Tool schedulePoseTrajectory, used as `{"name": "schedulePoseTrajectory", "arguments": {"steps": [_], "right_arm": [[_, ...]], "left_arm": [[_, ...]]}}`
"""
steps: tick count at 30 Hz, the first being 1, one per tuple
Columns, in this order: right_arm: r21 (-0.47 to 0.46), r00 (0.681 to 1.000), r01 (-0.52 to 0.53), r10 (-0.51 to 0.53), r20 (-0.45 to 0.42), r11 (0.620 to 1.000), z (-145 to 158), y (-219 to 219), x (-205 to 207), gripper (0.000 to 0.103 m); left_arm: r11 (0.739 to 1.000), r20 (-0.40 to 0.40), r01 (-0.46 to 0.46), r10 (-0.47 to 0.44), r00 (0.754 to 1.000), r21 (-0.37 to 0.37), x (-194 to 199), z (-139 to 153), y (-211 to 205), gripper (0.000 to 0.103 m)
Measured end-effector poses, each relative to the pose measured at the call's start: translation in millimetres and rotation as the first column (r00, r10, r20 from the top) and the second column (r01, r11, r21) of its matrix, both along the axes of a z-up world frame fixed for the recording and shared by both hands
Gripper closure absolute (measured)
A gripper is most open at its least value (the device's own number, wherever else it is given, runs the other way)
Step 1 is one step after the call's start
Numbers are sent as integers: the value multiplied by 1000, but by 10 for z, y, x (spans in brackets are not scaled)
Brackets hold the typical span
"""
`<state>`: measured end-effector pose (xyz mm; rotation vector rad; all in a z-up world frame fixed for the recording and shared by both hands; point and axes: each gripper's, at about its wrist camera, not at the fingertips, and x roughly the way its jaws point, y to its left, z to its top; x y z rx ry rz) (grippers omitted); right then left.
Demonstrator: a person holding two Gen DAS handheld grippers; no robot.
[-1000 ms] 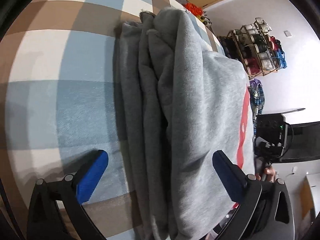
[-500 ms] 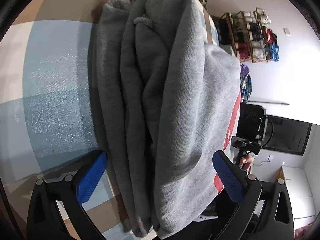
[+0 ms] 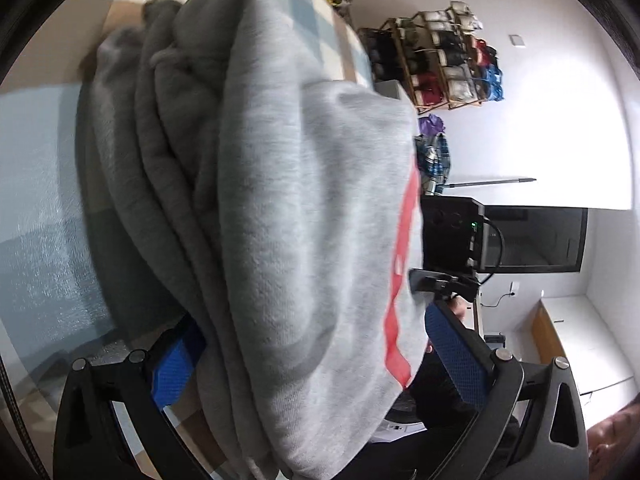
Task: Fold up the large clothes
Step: 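Grasp the folded hoodie with both grippers and lift it off the bed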
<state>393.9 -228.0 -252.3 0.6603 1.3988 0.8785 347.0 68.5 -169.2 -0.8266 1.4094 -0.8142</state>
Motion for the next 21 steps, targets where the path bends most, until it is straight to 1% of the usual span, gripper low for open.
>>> {"name": "schedulePoseTrajectory", "arguments": {"steps": [2, 4, 5, 6, 7, 9, 11, 13, 14, 15, 16, 17, 18, 20, 21], "right_arm": [[-7, 1000, -3, 3, 3, 1000, -7, -32, 6, 0], [-11, 1000, -8, 8, 4, 1000, 7, 69, 69, 0], [-11, 1000, -5, 5, 2, 1000, 10, 70, 72, 0], [-12, 1000, -3, 3, 6, 1000, 8, 81, 67, 0], [-14, 1000, -2, 2, 11, 1000, 5, 91, 60, 0], [-16, 1000, 11, -11, 23, 1000, 16, 89, 39, 0], [-40, 998, 16, -13, 56, 999, 56, 110, -6, 7], [-55, 996, 20, -15, 87, 998, 109, 111, -45, 13], [-61, 995, 19, -13, 103, 998, 143, 114, -63, 17], [-70, 992, 15, -7, 125, 997, 185, 126, -87, 18], [-80, 989, 7, 5, 146, 997, 219, 146, -107, 19], [-89, 987, 0, 15, 158, 996, 242, 167, -117, 19], [-91, 986, -7, 21, 164, 996, 258, 180, -119, 19], [-88, 984, -30, 45, 170, 996, 276, 196, -118, 18], [-82, 985, -46, 59, 161, 996, 268, 198, -109, 18]], "left_arm": [[1000, -29, -9, 9, 1000, 19, 23, -65, 21, 2], [1000, -61, -22, 24, 998, 22, 32, -195, 82, 2], [999, -73, -27, 28, 997, 19, 31, -252, 119, 2], [999, -68, -36, 35, 997, -10, 18, -274, 171, 2], [999, -70, -30, 28, 997, -19, 23, -278, 175, 2], [1000, -58, -16, 15, 998, -16, 24, -270, 144, 2], [1000, -22, -4, 5, 1000, 23, 2, -239, 66, 2], [999, 25, -9, 8, 1000, 44, -13, -197, -9, 2], [998, 41, -11, 9, 999, 59, -21, -186, -56, 11], [997, 54, -10, 6, 999, 75, -31, -184, -76, 14], [996, 75, -13, 6, 997, 91, -39, -173, -63, 19], [994, 79, -4, -5, 997, 108, -44, -183, -90, 36], [994, 77, 2, -10, 997, 106, -43, -200, -91, 46], [997, 68, -4, -1, 998, 75, -33, -245, -47, 47], [998, 47, -12, 9, 999, 65, -26, -291, -28, 47]]}}
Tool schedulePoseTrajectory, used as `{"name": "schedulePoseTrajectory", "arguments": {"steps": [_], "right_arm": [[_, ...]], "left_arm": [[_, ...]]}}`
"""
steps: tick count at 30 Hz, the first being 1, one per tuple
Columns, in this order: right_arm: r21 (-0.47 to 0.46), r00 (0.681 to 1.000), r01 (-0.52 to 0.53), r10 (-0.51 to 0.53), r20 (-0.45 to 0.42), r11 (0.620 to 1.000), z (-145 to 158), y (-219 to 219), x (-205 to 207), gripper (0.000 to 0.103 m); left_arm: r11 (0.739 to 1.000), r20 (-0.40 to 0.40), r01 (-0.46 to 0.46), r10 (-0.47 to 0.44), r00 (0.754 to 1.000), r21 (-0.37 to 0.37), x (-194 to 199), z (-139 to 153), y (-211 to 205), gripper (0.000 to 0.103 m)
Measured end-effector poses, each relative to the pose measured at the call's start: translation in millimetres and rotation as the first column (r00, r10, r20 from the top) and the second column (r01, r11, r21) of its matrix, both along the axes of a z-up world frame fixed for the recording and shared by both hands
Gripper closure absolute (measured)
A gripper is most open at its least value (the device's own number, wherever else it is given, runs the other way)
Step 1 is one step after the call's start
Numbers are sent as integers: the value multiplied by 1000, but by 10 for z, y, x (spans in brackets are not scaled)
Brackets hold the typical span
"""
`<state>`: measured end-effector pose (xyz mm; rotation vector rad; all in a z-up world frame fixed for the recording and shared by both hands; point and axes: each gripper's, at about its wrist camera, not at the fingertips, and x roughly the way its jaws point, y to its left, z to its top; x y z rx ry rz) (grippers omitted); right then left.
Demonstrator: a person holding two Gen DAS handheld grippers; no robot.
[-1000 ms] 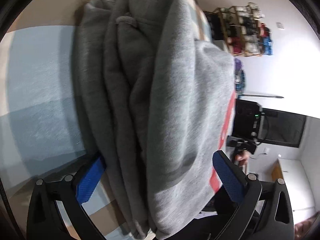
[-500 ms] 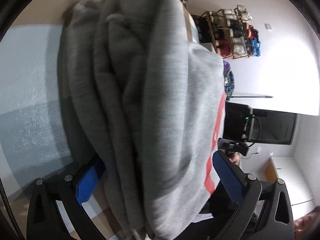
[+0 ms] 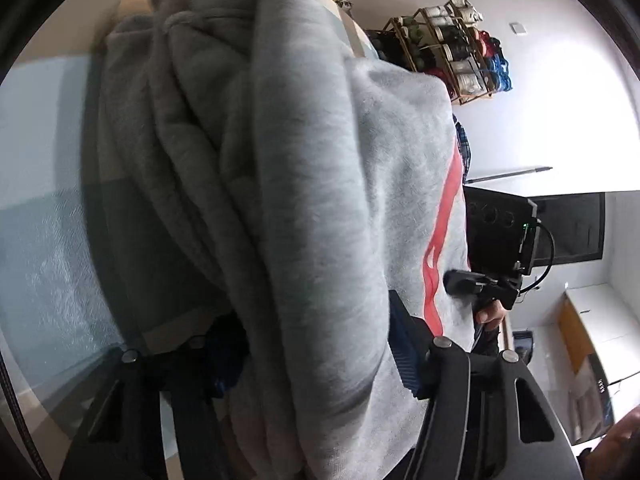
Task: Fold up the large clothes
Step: 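Grasp the folded hoodie with both grippers and lift it off the bed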
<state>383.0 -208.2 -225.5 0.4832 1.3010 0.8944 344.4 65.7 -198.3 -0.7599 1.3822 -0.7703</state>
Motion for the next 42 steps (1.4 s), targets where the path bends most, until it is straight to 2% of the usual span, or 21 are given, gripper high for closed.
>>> {"name": "schedulePoseTrajectory", "arguments": {"steps": [3, 5, 7, 9, 10, 12, 14, 17, 24, 29, 33, 36, 42], "right_arm": [[13, 997, -31, 32, -64, 999, -85, -6, 74, 17], [18, 995, -41, 42, -94, 999, -120, -6, 139, 16], [17, 993, -55, 57, -106, 998, -139, 26, 183, 15], [15, 994, -47, 48, -101, 999, -167, 24, 189, 15], [12, 995, -31, 32, -91, 999, -163, 16, 186, 17], [1, 999, -1, 1, -42, 1000, -89, -12, 135, 25], [17, 1000, 19, -19, 9, 1000, 10, -23, 57, 34], [30, 998, 29, -31, 59, 999, 101, -84, -49, 37], [109, 985, 62, -79, 154, 992, 383, -391, -269, 38], [137, 967, 135, -160, 198, 981, 593, -872, -368, 39], [198, 936, 239, -280, 213, 950, 717, -1422, -521, 39], [226, 914, 301, -348, 207, 926, 819, -1702, -621, 39], [229, 874, 389, -436, 214, 892, 1161, -2435, -612, 39]], "left_arm": [[998, -42, -31, 29, 999, -58, 57, -74, 112, 45], [999, -43, -24, 22, 999, -41, 107, -62, 76, 44], [1000, -12, -8, 8, 1000, 3, 136, -6, -10, 44], [1000, 12, -13, 13, 1000, 26, 160, 56, -62, 51], [999, 21, -20, 19, 1000, 26, 167, 91, -71, 61], [999, 31, -24, 23, 999, 36, 175, 152, -83, 66], [999, 40, -25, 24, 999, 46, 171, 191, -189, 68], [998, 57, -26, 23, 998, 56, 173, 276, -350, 68], [1000, 102, -3, 0, 995, 23, 195, 472, -677, 68], [997, 152, 69, -73, 986, 33, 400, 760, -1198, 68], [992, 145, 123, -123, 982, 10, 635, 998, -1734, 68], [983, 170, 177, -183, 968, 46, 811, 1198, -2181, 68], [969, 196, 242, -246, 949, 49, 1246, 1545, -3029, 68]]}}
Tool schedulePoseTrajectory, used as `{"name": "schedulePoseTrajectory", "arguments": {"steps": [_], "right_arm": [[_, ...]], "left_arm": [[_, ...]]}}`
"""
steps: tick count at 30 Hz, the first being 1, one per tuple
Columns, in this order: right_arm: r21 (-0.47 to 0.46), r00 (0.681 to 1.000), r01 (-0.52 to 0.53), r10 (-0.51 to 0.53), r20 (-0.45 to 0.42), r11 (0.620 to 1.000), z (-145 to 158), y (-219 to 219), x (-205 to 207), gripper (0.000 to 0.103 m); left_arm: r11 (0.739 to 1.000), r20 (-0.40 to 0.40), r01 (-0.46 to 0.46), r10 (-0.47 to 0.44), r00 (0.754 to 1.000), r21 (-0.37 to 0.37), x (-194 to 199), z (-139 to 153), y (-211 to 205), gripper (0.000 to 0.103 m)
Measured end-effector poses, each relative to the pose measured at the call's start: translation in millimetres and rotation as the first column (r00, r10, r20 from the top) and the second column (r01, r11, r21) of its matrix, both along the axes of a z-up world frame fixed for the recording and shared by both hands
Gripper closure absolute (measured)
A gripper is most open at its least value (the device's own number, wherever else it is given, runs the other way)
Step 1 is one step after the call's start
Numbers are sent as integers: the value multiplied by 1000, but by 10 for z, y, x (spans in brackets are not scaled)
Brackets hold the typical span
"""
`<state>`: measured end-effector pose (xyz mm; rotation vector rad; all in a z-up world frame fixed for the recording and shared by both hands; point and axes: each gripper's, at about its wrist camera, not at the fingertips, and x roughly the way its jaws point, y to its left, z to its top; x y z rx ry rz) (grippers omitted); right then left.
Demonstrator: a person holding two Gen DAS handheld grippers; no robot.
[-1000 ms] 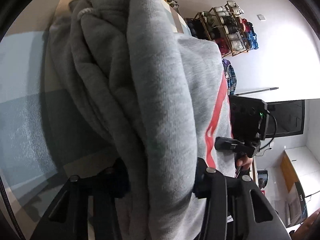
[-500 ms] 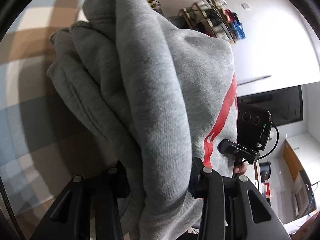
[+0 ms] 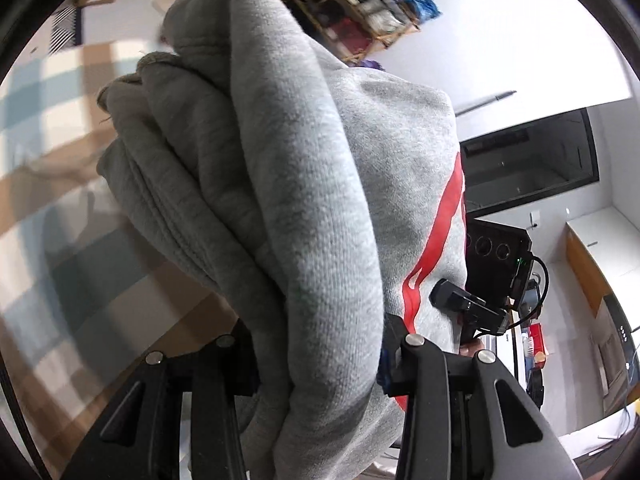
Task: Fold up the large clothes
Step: 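Grasp the folded hoodie with both grippers and lift it off the bed, then carry the folded hoodie with both grippers and place it on the grey ottoman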
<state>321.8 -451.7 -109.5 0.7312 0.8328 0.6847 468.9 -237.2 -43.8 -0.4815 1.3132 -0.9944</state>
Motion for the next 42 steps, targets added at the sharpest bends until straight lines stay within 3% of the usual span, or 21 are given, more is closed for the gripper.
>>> {"name": "schedulePoseTrajectory", "arguments": {"steps": [3, 9, 12, 15, 17, 19, 21, 22, 25, 27, 30, 31, 33, 35, 36, 38, 40, 41, 42], "right_arm": [[-15, 999, 36, -36, 7, 999, 206, -394, 58, 39], [-132, 999, 46, -43, 26, 990, 716, -1252, 535, 39], [-221, 1000, 10, -7, 17, 975, 808, -1622, 826, 37], [-274, 999, -16, 4, -47, 962, 534, -1935, 1270, 29], [-338, 990, -30, -18, -138, 941, 83, -2183, 1532, 28], [-451, 950, -69, -79, -301, 890, -463, -2279, 1789, 26], [-488, 927, -81, -114, -357, 869, -726, -2327, 1863, 6], [-528, 934, -83, -119, -338, 845, -684, -2319, 1862, 0], [-657, 960, -116, -85, -265, 745, -412, -2261, 1741, 0], [-711, 964, -56, -148, -221, 701, -231, -2290, 1618, 0], [-794, 974, 25, -195, -118, 607, 51, -2216, 1334, 0], [-825, 980, 48, -185, -69, 564, 128, -2112, 1168, 0], [-851, 995, 49, -102, -5, 523, 184, -1901, 936, 0], [-885, 1000, 26, -8, 25, 464, 106, -1584, 660, 0], [-912, 999, -5, 38, 12, 410, -11, -1423, 560, 0], [-942, 993, -104, 86, -81, 319, -387, -1216, 497, 0], [-987, 994, -103, 59, -96, 126, -749, -1065, 470, 0], [-990, 995, -94, 43, -90, 101, -834, -1032, 467, 0], [-989, 997, -80, 25, -78, 125, -863, -1039, 481, 0]], "left_arm": [[1000, 11, 12, -12, 1000, -21, 271, 148, -399, 68], [998, 66, 32, -29, 997, -55, 822, 359, -1282, 68], [998, 79, 1, 3, 997, -58, 1046, 186, -1653, 68], [999, 60, -46, 47, 997, -12, 1237, -332, -1973, 68], [997, -19, -53, 54, 998, 53, 1335, -902, -2181, 68], [998, -60, -60, 61, 996, 25, 1350, -1214, -2184, 68], [998, -29, -63, 62, 998, -31, 1338, -1277, -2098, 67], [997, -14, -61, 61, 998, -40, 1341, -1282, -2073, 67], [996, -34, -80, 79, 996, -43, 1272, -1364, -1965, 64], [996, -13, -83, 83, 996, -16, 1287, -1391, -1856, 59], [996, 55, -81, 79, 995, 32, 1255, -1358, -1663, 57], [995, 85, -91, 86, 993, 48, 1258, -1307, -1636, 57], [988, 147, -131, 118, 982, 78, 1240, -1222, -1622, 57], [978, 180, -189, 170, 969, 90, 1185, -1145, -1569, 57], [973, 191, -215, 196, 962, 86, 1177, -1110, -1549, 57], [962, 234, -258, 230, 945, 94, 1137, -1033, -1492, 57], [947, 300, -307, 267, 916, 98, 983, -922, -1321, 57], [946, 319, -307, 261, 911, 103, 967, -874, -1326, 57], [951, 344, -290, 237, 909, 111, 909, -826, -1323, 57]]}}
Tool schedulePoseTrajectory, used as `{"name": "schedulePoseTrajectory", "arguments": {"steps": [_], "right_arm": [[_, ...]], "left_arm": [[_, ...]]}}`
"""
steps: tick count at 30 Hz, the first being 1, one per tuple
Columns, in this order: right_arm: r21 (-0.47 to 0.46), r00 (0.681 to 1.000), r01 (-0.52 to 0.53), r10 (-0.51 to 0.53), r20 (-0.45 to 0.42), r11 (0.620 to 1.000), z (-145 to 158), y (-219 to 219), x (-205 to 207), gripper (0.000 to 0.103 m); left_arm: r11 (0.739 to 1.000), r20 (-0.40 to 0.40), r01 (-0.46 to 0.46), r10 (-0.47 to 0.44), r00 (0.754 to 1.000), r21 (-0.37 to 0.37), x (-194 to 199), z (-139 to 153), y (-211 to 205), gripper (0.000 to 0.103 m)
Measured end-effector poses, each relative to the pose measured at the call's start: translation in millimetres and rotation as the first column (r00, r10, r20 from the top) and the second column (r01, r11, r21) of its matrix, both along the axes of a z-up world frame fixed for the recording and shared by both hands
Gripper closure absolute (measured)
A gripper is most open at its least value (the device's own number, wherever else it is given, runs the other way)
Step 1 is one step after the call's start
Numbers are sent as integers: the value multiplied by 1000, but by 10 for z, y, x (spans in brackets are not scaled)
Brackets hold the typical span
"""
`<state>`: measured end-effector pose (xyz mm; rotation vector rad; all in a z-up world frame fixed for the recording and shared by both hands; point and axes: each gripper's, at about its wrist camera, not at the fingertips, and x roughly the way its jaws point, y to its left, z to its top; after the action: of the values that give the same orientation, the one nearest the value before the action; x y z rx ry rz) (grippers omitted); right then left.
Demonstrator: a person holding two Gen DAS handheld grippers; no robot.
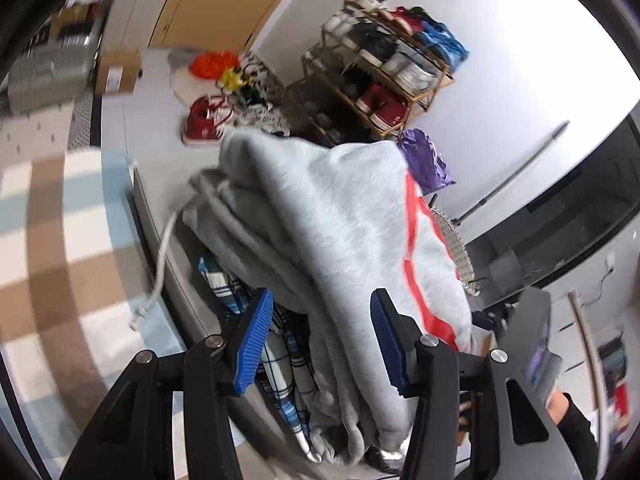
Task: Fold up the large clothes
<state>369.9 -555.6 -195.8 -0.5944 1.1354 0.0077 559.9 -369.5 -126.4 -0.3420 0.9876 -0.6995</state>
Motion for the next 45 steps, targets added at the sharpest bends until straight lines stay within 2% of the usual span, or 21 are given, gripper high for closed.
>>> {"name": "schedulePoseTrajectory", "arguments": {"steps": [5, 8, 9, 11, 13, 15, 16, 17, 18, 22, 23, 25, 26, 27, 32, 34, 35, 37, 39, 41, 45], "right_arm": [[151, 998, 48, -54, 40, 987, 84, -105, -10, 0], [299, 993, 69, -95, 74, 952, 276, -219, -82, 0], [369, 988, 86, -128, 91, 926, 330, -298, -123, 0], [551, 967, 104, -213, 137, 828, 511, -423, -268, 0], [767, 929, 78, -326, 176, 636, 591, -684, -586, 0], [893, 901, 21, -395, 179, 450, 616, -799, -931, 0], [913, 890, -11, -412, 195, 408, 632, -792, -1078, 0], [917, 871, -52, -431, 235, 396, 648, -719, -1304, 0], [908, 860, -81, -432, 272, 410, 688, -661, -1407, 0], [813, 779, -145, -441, 445, 564, 837, -246, -1944, 0], [805, 774, -141, -444, 453, 576, 858, -172, -1992, 0], [791, 744, -126, -470, 475, 599, 949, 60, -2211, 0], [780, 716, -103, -498, 488, 617, 993, 146, -2320, 0], [772, 693, -81, -521, 498, 630, 1016, 205, -2428, 0], [746, 556, -22, -612, 563, 666, 1152, 559, -2953, 0], [744, 531, -30, -620, 578, 668, 1142, 609, -3106, 0], [729, 513, -32, -615, 599, 683, 1145, 688, -3212, 0], [691, 501, -16, -593, 631, 722, 1155, 789, -3332, 0], [677, 481, 8, -597, 643, 736, 1121, 867, -3453, 0], [683, 481, 1, -599, 640, 730, 1114, 910, -3547, 0], [663, 494, 1, -577, 651, 749, 1157, 1035, -3723, 0]], "left_arm": [[994, 129, 112, -113, 985, 15, -146, 231, -303, 57], [984, 92, 151, -159, 983, 95, 91, 31, -541, 57], [972, 40, 146, -156, 987, 183, 202, -167, -618, 57], [956, -3, 142, -146, 989, 257, 314, -520, -634, 57], [967, -1, 128, -131, 991, 222, 289, -599, -487, 55], [969, -6, 107, -108, 994, 224, 236, -593, -341, 49], [970, 4, 93, -97, 995, 226, 183, -560, -264, 49], [970, 37, 70, -81, 996, 234, 93, -495, -165, 49], [967, 65, 58, -76, 995, 248, 5, -409, -112, 49], [962, 234, 8, -75, 969, 273, -628, -128, 160, 49], [961, 289, -3, -80, 954, 275, -903, -27, 256, 49], [958, 359, -29, -79, 930, 284, -1171, 49, 298, 38], [956, 402, -56, -67, 913, 286, -1403, 103, 366, 25], [957, 436, -80, -52, 898, 280, -1533, 135, 401, 18], [959, 556, -149, -11, 831, 241, -2139, 253, 560, 18], [952, 574, -187, 14, 819, 243, -2237, 194, 587, 12], [931, 578, -227, 21, 816, 286, -2287, 151, 568, 4], [911, 599, -274, 38, 800, 309, -2391, 135, 568, 3], [928, 595, -239, 23, 804, 287, -2564, 133, 604, 3], [943, 587, -222, 36, 809, 247, -2706, 147, 661, 3], [932, 669, -273, 47, 742, 237, -2965, 191, 679, 2]]}}
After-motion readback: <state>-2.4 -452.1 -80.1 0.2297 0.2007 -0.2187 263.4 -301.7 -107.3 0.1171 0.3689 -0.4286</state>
